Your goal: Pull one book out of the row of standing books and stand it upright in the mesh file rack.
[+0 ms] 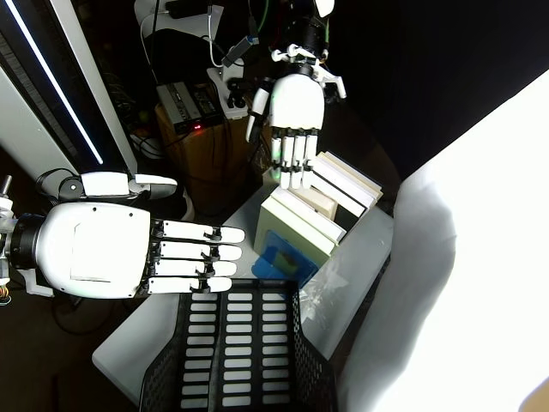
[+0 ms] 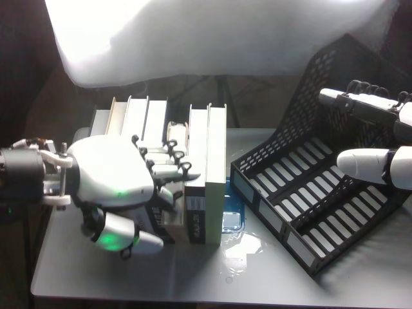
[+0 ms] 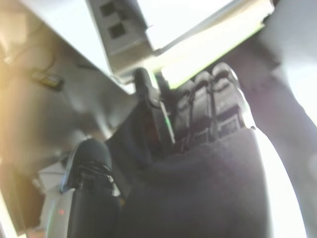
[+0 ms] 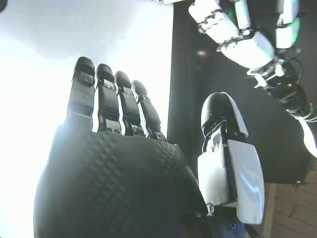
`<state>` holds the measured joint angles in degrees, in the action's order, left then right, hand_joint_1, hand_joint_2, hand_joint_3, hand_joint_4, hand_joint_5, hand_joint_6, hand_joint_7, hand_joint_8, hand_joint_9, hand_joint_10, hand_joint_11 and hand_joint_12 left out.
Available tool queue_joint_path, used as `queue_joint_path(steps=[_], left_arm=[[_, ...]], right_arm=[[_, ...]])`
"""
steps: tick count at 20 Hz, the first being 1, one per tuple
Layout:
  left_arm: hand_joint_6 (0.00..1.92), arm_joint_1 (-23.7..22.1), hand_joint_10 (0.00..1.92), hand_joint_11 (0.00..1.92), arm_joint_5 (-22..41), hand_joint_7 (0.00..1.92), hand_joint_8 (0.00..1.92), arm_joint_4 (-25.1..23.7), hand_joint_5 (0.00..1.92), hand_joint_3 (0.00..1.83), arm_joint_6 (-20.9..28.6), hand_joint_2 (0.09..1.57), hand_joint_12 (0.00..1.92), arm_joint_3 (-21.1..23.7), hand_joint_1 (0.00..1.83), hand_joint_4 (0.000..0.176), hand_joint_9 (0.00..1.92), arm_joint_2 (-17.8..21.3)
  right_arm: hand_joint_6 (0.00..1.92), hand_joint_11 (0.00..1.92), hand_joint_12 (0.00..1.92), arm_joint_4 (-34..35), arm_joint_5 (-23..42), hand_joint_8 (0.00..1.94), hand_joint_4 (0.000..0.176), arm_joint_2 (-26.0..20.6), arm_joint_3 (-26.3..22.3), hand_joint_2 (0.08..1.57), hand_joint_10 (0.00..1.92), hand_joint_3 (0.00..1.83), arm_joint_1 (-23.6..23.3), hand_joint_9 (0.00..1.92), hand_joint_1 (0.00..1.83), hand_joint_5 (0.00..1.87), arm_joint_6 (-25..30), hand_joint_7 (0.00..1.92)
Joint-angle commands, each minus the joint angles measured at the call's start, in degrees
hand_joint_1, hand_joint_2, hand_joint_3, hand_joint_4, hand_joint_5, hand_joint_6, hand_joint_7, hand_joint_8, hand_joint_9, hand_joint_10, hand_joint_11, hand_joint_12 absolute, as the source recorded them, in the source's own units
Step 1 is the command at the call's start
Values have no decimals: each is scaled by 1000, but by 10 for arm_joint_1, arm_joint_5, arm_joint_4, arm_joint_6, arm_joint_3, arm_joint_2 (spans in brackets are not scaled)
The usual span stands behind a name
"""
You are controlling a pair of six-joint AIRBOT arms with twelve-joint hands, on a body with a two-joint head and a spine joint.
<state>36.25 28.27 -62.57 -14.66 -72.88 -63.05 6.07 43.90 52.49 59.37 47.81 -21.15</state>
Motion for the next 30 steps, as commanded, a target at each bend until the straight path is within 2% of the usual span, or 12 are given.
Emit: queue_joint_path(steps=[1,8,15,21,22,24,25,26,27,28,29,30], left_arm=[[11,7,0,0,19,11,3,5,667,0,-1,1296,0,4,58,0,0,2],[19,32,0,0,40,62,8,18,732,0,-1,1264,0,21,59,0,0,10],[29,72,0,0,63,71,9,60,826,1,-1,1270,0,40,91,0,0,22],[3,94,0,0,81,32,0,62,760,2,-1,1268,0,49,47,0,0,22],[2,100,0,0,84,6,0,62,702,0,-1,1266,0,49,99,0,0,22],[35,104,0,0,86,0,0,64,781,0,-1,1186,0,50,464,0,0,22],[35,104,0,0,88,0,0,65,781,0,-1,1186,0,51,464,0,0,22],[6,103,0,0,94,0,0,73,759,0,-1,1175,0,52,450,0,0,25],[0,101,0,0,102,0,0,88,685,12,-1,1256,0,56,149,0,0,32],[0,99,0,0,111,0,0,103,685,12,-1,1256,0,60,149,0,0,39],[6,97,0,0,118,0,0,117,587,24,-1,1303,0,64,5,0,0,45],[17,95,0,0,130,14,5,138,611,33,-1,1332,0,68,0,0,0,53]], right_arm=[[0,0,0,6,71,0,0,-3,-1,1282,0,1,-2,0,288,0,3,0],[0,1,2,8,72,0,0,-3,-2,1281,0,0,-1,0,339,0,3,0],[0,0,0,10,71,0,0,-2,-2,1277,0,0,-1,0,316,0,3,0],[0,0,0,11,71,0,0,-2,-2,1289,0,2,1,0,339,0,3,0],[0,0,0,11,71,0,0,-2,-2,1291,0,2,1,0,341,0,3,0],[0,0,0,12,70,0,0,-2,-2,1293,0,2,1,0,365,0,3,0],[0,0,0,13,70,0,0,-2,-2,1293,0,2,1,0,365,0,3,0],[0,0,0,13,70,0,0,-2,-2,1290,0,1,2,0,366,0,3,0],[0,0,0,13,70,0,0,-2,-2,1292,0,2,2,0,348,0,3,0],[0,0,0,13,70,0,0,-2,-2,1292,0,2,2,0,348,0,3,0],[0,0,0,13,70,0,0,-2,-2,1292,0,1,2,0,335,0,3,0],[0,0,0,13,71,0,0,-2,-2,1299,0,4,2,0,358,0,3,0]])
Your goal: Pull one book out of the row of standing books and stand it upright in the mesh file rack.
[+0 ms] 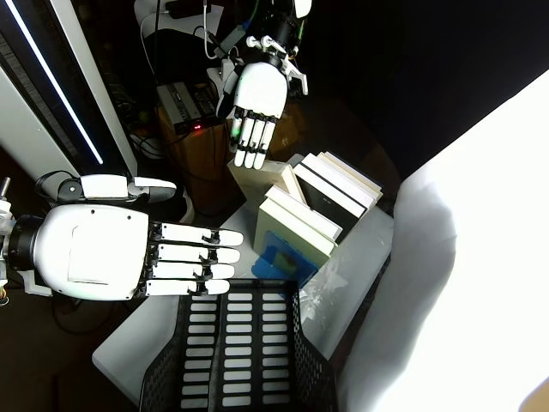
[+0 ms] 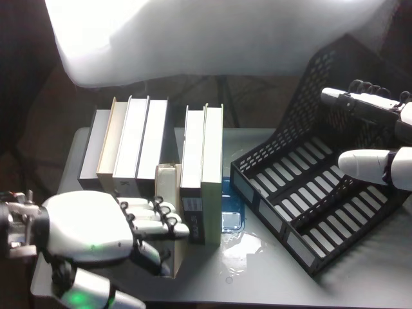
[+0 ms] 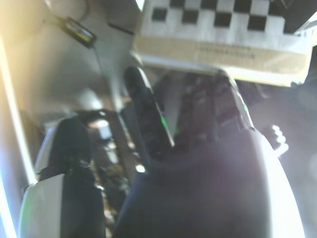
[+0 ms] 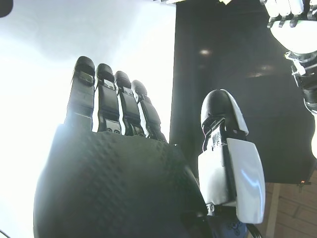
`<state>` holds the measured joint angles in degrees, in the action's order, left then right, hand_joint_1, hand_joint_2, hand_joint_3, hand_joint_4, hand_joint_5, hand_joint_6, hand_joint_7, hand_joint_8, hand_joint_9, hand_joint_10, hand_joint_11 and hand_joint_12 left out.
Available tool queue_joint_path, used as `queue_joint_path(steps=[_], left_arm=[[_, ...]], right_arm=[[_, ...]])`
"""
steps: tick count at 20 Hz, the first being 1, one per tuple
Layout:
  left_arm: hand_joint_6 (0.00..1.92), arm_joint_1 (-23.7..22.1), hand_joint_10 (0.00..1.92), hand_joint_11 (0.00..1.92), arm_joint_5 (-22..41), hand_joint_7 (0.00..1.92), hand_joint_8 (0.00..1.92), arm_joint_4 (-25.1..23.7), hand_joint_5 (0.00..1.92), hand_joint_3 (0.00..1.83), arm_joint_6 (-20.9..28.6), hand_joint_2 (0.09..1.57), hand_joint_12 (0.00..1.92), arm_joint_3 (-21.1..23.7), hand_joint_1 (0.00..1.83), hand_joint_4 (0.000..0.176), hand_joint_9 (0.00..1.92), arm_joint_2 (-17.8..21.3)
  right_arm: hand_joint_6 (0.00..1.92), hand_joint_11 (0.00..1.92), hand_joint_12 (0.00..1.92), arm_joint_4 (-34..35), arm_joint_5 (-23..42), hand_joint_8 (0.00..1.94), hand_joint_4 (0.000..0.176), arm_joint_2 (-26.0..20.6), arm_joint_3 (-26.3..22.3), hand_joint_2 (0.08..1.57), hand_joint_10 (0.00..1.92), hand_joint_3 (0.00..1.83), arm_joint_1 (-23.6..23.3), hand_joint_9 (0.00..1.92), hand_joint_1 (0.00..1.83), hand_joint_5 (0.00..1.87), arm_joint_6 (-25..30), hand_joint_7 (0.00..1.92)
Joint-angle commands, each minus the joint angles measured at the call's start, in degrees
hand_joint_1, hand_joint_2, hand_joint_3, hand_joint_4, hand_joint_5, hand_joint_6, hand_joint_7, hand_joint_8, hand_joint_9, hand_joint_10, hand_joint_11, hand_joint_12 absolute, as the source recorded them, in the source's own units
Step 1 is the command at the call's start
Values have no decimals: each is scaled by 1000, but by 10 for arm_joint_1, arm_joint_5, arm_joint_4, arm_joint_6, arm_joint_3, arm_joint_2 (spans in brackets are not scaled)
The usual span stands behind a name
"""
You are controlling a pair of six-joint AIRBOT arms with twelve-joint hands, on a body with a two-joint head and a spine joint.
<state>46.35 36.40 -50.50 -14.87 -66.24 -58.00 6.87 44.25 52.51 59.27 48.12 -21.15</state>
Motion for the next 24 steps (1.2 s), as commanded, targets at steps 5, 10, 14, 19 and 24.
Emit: queue_joint_path(steps=[5,10,14,19,24], left_arm=[[6,3,0,0,118,31,12,160,542,18,2,1386,0,14,0,0,0,35],[28,48,0,0,226,0,0,374,122,21,2,1437,0,17,27,0,0,59],[8,82,0,0,320,11,4,508,100,0,2,1408,0,8,88,3,0,49],[0,140,0,0,406,0,0,639,42,0,2,1390,0,-1,186,30,0,43],[3,182,0,0,449,0,0,725,7,0,2,1377,0,-10,208,21,0,38]], right_arm=[[0,0,0,-6,78,0,0,-12,-11,1293,0,0,-1,0,381,0,3,0],[0,55,34,-56,64,0,0,-31,-20,1280,0,0,-6,0,515,0,3,0],[0,0,275,-146,9,0,0,-25,-19,1233,0,0,-59,0,620,0,3,0],[0,0,0,-394,-114,0,0,16,5,1229,0,0,-180,0,561,0,3,0],[0,2,1,-668,-163,0,0,62,32,1141,0,0,-261,0,687,0,3,0]])
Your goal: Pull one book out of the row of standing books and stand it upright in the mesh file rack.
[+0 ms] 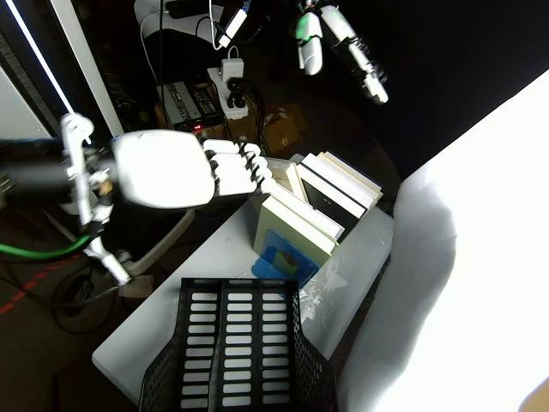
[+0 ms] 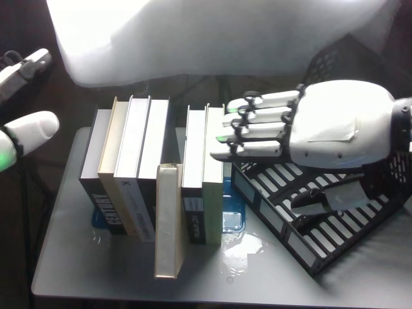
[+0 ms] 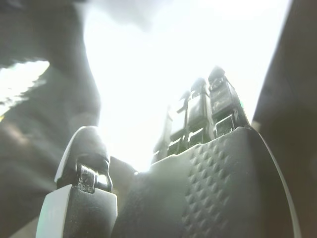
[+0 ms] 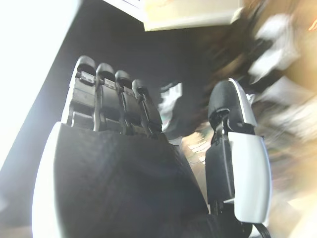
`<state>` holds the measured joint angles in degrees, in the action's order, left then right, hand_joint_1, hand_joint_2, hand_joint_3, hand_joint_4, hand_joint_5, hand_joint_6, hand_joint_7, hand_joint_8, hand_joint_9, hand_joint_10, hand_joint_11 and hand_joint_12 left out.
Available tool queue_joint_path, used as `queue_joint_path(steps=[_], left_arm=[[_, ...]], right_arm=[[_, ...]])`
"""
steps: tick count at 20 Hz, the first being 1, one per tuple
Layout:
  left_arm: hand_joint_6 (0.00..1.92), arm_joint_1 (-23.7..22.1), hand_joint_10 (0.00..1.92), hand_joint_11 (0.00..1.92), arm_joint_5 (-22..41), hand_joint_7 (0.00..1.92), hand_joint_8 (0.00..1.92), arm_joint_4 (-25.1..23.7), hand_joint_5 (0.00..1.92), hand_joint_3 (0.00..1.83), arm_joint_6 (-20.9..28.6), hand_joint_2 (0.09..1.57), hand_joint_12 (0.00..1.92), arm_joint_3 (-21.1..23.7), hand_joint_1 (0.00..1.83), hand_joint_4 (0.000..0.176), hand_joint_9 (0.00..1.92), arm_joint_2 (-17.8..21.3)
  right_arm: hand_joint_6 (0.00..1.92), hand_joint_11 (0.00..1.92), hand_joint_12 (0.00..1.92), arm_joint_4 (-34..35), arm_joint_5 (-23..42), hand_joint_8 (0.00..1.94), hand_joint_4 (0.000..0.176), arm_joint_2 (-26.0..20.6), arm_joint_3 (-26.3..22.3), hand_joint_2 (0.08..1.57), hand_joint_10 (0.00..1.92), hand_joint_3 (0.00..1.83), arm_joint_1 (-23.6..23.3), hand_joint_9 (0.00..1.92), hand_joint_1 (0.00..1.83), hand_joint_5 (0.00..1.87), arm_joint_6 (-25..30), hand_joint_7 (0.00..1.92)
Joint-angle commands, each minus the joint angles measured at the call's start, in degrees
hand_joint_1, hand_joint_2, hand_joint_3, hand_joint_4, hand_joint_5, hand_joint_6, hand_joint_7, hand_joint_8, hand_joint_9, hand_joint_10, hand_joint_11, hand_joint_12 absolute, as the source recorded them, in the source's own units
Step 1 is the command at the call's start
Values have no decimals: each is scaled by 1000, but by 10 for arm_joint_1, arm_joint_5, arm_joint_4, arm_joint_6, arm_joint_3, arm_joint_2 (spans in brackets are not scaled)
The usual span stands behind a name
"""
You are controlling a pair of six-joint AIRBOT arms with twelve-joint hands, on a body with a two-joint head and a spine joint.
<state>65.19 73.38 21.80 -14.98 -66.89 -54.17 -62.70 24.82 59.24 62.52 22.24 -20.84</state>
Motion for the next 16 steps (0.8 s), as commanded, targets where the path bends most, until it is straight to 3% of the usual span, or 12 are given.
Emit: queue_joint_path(steps=[1,2,4,6,8,10,13,14,16], left_arm=[[14,-2,0,0,81,0,0,15,34,0,3,1374,0,-7,242,8,0,-3],[22,1,0,0,84,8,3,27,57,0,3,1370,0,-11,263,0,0,-7],[14,17,3,0,103,43,8,64,113,2,3,1347,445,-14,327,0,7,-13],[15,27,10,0,111,71,5,82,143,0,3,1360,838,-17,280,0,23,-15],[12,31,14,0,114,81,3,92,155,0,3,1354,1014,-20,329,0,21,-17],[11,31,19,0,114,82,2,95,157,0,3,1353,1019,-21,307,0,28,-17],[0,36,17,0,117,71,3,105,144,1,3,1346,610,-23,286,0,15,-17],[0,38,18,0,118,72,2,108,139,0,3,1345,579,-23,284,0,17,-17],[5,47,28,0,124,82,1,118,156,0,3,1338,709,-23,302,0,33,-17]], right_arm=[[0,0,0,-17,29,0,0,7,5,1133,0,0,-11,0,678,0,0,0],[0,0,0,-57,29,0,0,18,11,1137,0,0,-17,0,685,0,0,0],[0,0,0,-139,29,0,0,49,24,1145,0,0,-31,0,658,0,0,0],[0,0,0,-189,29,0,0,66,29,1116,0,0,-46,0,634,0,0,0],[0,0,0,-216,32,0,0,83,36,1117,0,0,-52,0,565,0,0,0],[0,0,0,-222,35,0,0,95,43,1125,0,0,-55,0,543,0,0,0],[0,0,0,-223,35,0,0,119,56,1095,0,0,-56,0,647,0,0,0],[0,0,0,-223,35,0,0,125,60,1073,0,0,-56,0,664,0,0,0],[0,0,0,-221,35,0,0,144,73,1064,0,0,-56,0,688,0,0,0]])
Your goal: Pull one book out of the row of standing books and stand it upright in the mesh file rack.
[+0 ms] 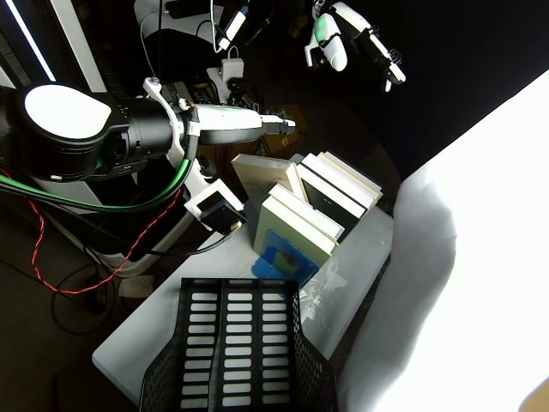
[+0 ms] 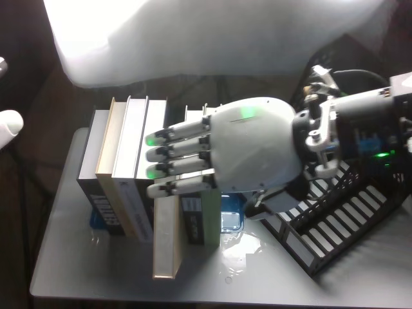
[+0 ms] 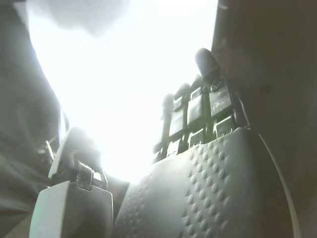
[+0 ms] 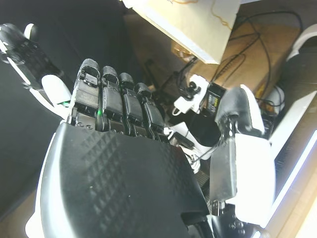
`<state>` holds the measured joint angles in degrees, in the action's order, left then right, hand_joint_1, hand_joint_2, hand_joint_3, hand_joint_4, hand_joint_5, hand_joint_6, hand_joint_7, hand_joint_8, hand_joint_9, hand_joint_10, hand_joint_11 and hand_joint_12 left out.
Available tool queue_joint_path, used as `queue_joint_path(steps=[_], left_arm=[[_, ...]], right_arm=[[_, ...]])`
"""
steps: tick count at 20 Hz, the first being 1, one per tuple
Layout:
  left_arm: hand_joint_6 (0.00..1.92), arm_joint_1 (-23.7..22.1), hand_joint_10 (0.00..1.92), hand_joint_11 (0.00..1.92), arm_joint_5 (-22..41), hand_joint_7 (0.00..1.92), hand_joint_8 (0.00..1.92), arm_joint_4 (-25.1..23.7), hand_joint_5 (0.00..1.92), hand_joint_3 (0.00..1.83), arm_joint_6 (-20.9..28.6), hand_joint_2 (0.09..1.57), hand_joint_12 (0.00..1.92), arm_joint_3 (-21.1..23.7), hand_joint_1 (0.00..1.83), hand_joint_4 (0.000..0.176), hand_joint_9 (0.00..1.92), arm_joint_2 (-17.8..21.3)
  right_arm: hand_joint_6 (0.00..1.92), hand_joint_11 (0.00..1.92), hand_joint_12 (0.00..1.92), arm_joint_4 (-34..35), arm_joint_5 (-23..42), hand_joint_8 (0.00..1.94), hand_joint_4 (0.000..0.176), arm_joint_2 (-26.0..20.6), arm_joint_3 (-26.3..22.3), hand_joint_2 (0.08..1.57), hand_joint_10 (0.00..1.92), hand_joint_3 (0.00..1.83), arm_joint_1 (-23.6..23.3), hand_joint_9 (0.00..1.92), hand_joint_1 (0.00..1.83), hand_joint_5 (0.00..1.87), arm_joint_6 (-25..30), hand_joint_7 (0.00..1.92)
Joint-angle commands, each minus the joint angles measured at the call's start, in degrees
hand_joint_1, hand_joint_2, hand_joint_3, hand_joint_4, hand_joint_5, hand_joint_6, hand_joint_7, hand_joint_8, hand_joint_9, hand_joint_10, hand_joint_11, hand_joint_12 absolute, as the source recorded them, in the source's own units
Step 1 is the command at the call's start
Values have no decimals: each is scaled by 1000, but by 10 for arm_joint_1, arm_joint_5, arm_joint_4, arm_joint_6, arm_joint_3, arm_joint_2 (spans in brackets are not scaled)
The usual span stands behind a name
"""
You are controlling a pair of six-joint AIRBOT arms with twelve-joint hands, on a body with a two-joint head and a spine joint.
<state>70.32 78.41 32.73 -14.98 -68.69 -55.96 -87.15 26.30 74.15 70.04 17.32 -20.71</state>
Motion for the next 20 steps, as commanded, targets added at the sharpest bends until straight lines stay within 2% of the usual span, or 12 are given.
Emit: queue_joint_path(steps=[1,8,10,12,13,14,15,16,18,19,20], left_arm=[[6,0,31,0,76,83,1,13,160,0,3,1334,726,-5,302,0,38,1],[1,3,31,0,66,59,0,18,151,0,3,1337,908,-12,293,5,18,-2],[3,6,32,0,66,50,2,16,143,0,3,1341,991,-13,312,11,6,-2],[0,6,2,0,64,27,0,15,131,0,3,1344,977,-16,323,23,0,-3],[0,6,2,0,63,27,0,15,131,0,3,1344,977,-17,323,23,0,-3],[1,6,0,0,61,31,3,14,122,0,3,1342,1144,-18,290,48,0,-3],[2,6,0,0,60,35,4,13,122,1,3,1343,1337,-19,279,51,0,-3],[7,6,0,0,59,37,6,11,117,0,3,1345,1804,-18,267,58,0,-3],[19,9,0,0,57,47,11,11,135,0,3,1345,1916,-19,277,59,0,-5],[24,10,0,0,57,44,10,12,141,3,3,1355,1920,-20,275,44,0,-5],[30,10,0,0,57,50,14,12,145,9,3,1373,1921,-21,306,18,0,-6]], right_arm=[[0,0,0,25,20,0,0,5,4,1086,0,0,-7,0,655,0,-2,0],[0,0,0,39,15,0,0,64,47,1082,0,0,7,0,669,0,-2,0],[0,0,0,40,13,0,0,86,64,1054,0,0,9,0,713,0,-2,0],[0,0,0,40,9,0,0,103,77,1015,0,0,13,0,738,0,-2,0],[0,0,0,40,9,0,0,109,82,1015,0,0,13,0,738,0,-2,0],[0,0,0,40,8,0,0,115,87,1056,0,0,14,0,696,0,-2,0],[0,0,0,40,8,0,0,121,92,1061,0,0,14,0,687,0,-2,0],[0,0,0,40,7,0,0,130,98,1067,0,0,14,0,698,0,-2,0],[0,0,0,40,8,0,0,141,107,1060,0,0,14,0,713,0,-2,0],[0,0,0,35,8,0,0,147,111,1045,0,0,14,0,731,0,-2,0],[0,0,0,23,8,0,0,153,116,1026,0,0,14,0,759,0,-2,0]])
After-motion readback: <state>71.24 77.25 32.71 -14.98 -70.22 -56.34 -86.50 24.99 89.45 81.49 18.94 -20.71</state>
